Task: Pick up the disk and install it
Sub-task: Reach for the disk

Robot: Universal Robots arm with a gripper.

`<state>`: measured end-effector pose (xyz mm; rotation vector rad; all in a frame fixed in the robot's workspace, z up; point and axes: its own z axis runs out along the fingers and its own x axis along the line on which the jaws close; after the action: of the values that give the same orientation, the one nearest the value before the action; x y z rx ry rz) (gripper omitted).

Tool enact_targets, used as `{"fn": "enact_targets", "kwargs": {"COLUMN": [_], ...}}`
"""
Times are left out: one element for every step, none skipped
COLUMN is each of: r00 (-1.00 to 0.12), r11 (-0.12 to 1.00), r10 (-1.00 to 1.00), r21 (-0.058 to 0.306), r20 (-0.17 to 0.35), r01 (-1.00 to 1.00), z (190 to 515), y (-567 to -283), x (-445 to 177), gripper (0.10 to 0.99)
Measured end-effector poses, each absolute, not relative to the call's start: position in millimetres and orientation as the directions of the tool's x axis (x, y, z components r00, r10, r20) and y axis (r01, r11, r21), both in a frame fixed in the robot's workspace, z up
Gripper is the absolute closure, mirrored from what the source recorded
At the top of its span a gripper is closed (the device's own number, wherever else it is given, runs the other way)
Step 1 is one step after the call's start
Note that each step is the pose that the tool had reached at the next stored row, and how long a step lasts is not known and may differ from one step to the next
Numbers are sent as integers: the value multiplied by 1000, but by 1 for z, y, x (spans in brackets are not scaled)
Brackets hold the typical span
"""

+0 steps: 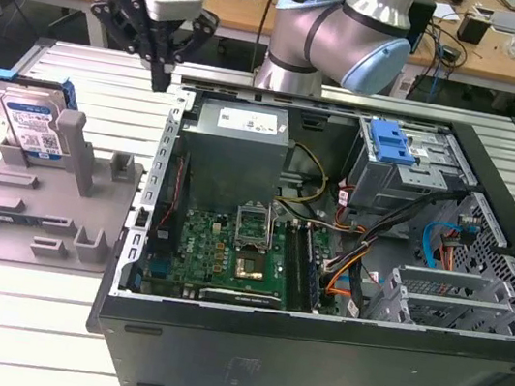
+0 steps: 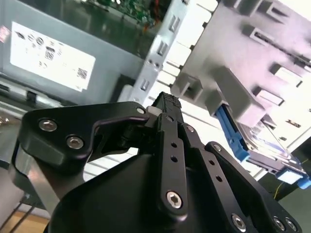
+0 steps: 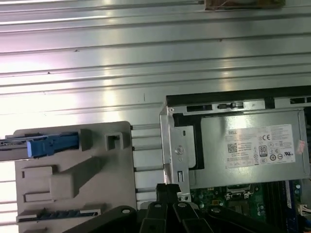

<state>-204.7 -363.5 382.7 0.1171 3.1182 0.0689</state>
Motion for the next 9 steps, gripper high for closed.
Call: {"fn": "enact_targets", "kwargs": {"r00": [-997,-997,-997,-997,-997,-997,-997,-997,-997], "r11": [996,996,996,996,996,996,996,996,996], "r10": [75,75,75,75,75,75,75,75,75], "r21": [45,45,45,45,45,45,45,45,45], "r20": [-18,-18,-19,-19,-18,-18,-19,-19,-19], "r01": [74,74,74,75,74,75,74,74,75], "z": [382,382,381,381,380,379,379,379,378], "y": [-361,-358,-356,-355,-354,-352,-351,-350,-349], "x": [-209,-218,-226,-230,-236,-248,-253,-258,-266], "gripper": [980,980,980,980,980,980,980,980,980]}}
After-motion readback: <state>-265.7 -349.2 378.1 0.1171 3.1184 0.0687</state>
